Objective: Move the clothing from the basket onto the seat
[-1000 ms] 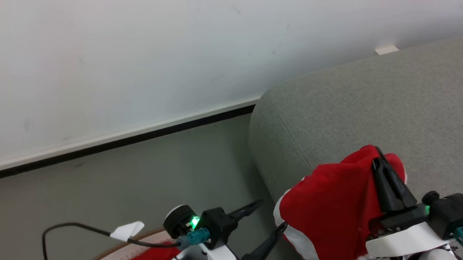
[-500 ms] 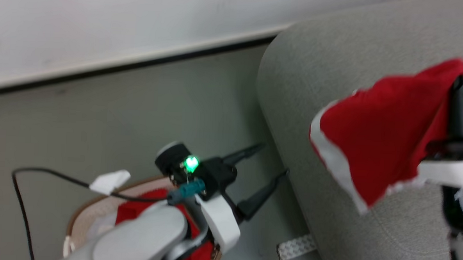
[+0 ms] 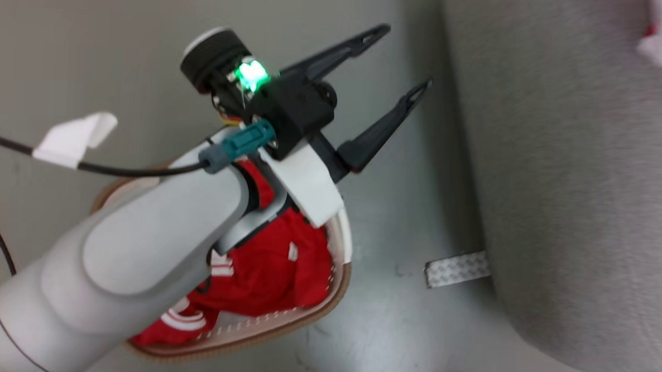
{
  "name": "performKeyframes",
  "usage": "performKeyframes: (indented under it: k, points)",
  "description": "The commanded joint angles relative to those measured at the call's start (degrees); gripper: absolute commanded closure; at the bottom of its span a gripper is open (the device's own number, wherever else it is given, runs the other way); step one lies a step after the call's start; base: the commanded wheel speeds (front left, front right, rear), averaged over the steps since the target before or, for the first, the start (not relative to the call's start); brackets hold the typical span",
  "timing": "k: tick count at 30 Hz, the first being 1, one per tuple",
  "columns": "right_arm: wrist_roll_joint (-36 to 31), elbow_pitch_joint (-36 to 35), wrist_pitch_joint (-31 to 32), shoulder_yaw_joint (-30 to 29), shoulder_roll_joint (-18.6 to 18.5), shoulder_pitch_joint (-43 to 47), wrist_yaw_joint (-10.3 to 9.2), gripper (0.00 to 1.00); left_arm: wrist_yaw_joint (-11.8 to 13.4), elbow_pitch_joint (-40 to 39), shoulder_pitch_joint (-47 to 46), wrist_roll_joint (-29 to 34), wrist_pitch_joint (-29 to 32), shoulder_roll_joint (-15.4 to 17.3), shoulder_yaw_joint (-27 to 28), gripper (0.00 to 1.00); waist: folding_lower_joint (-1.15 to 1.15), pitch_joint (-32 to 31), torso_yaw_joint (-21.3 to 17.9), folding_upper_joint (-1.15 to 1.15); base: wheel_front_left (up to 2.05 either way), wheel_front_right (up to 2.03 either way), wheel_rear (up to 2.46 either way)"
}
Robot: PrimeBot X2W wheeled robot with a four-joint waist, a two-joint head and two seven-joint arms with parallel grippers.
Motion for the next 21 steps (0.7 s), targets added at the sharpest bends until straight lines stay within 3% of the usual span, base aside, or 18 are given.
performKeyframes:
  k: [1,4,8,9,10,11,16,21]
  points:
    - [-1.75,1.94,-0.12,-2.01,-1.06,-1.49,-0.13,1.00,-0.03,0.22,-1.04,0.75,-0.43,-0.14,0.28,0.00,-0.03,3.89,3.54,0.00,0.00,0.00,0.00]
    - [-7.25,7.77,-1.12,-6.71,-2.02,-2.60,-0.12,1.00,0.28,0.83,-0.81,-0.09,-1.26,-0.75,0.61,0.00,-0.03,4.24,4.46,0.00,0.00,0.00,0.00]
    - [-11.48,15.01,-4.98,-12.66,-0.20,1.22,-0.12,1.00,1.26,2.18,2.47,-1.61,-2.81,-0.46,0.96,0.00,-0.03,3.41,5.00,0.00,0.00,0.00,0.00]
    - [-12.41,16.56,-6.09,-13.78,0.05,2.27,-0.13,0.77,1.45,2.43,3.18,-2.04,-3.22,-0.17,1.10,0.00,-0.03,2.91,4.99,0.00,0.00,0.00,0.00]
    - [-12.96,18.01,-7.33,-14.93,0.54,3.14,-0.12,0.42,1.68,2.68,3.89,-2.39,-3.55,0.20,1.19,0.00,-0.03,2.47,4.94,0.00,0.00,0.00,0.00]
    - [-13.56,19.16,-8.41,-15.65,0.99,4.05,-0.12,0.00,1.95,2.85,4.80,-2.85,-3.96,0.57,1.32,0.00,-0.03,2.03,4.83,0.00,0.00,0.00,0.00]
    - [-13.54,22.20,-13.80,-13.87,4.10,11.22,-0.13,0.00,2.86,3.56,9.34,-4.00,-5.44,2.99,1.67,0.00,-0.03,-1.75,3.75,0.00,0.00,0.00,0.00]
    - [-11.75,18.44,-16.24,-8.33,6.02,19.38,-0.13,0.00,5.23,4.64,14.96,-6.02,-7.87,3.23,2.62,0.00,-0.03,-8.76,3.59,0.00,0.00,0.00,0.00]
